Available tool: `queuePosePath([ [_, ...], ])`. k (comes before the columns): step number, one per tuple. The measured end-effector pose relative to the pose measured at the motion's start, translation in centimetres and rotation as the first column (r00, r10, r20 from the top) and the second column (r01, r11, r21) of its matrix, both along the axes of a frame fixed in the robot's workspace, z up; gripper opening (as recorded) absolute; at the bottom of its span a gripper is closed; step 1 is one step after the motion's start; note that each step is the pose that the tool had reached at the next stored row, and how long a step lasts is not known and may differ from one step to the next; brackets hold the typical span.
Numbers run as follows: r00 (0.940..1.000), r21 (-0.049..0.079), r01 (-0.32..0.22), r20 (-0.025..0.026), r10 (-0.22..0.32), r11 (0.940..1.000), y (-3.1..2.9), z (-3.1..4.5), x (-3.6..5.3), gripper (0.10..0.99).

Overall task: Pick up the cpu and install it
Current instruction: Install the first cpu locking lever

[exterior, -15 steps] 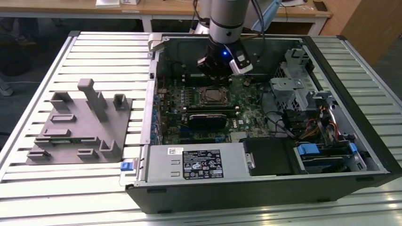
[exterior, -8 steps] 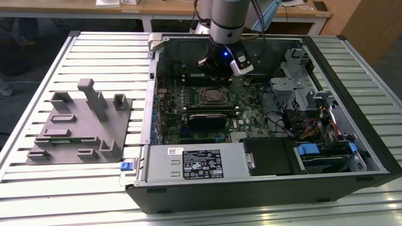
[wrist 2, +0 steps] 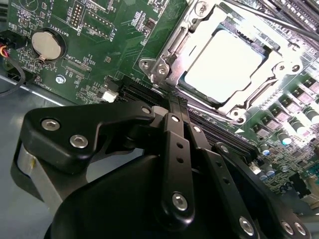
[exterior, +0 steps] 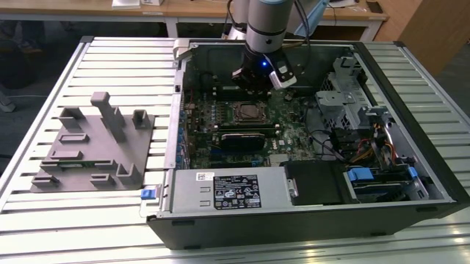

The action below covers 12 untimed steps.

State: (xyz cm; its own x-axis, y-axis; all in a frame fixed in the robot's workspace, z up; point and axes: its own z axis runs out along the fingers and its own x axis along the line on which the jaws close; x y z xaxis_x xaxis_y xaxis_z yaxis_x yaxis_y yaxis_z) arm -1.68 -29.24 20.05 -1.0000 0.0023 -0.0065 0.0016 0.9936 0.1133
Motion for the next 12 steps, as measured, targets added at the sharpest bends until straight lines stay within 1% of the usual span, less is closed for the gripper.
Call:
queuePosePath([
  [7,1.0000,0.000,0.000,0.0002,0.000,1.0000,0.00,0.14,0.00,0.106],
  [9,1.0000,-0.002,0.000,0.0003,0.000,1.0000,0.00,0.15,0.01,0.106],
  [10,1.0000,-0.006,0.000,0.0002,0.000,1.0000,0.00,0.16,0.00,0.106],
  [12,1.0000,-0.021,0.000,0.0000,0.000,0.9998,0.00,0.14,0.00,0.106],
])
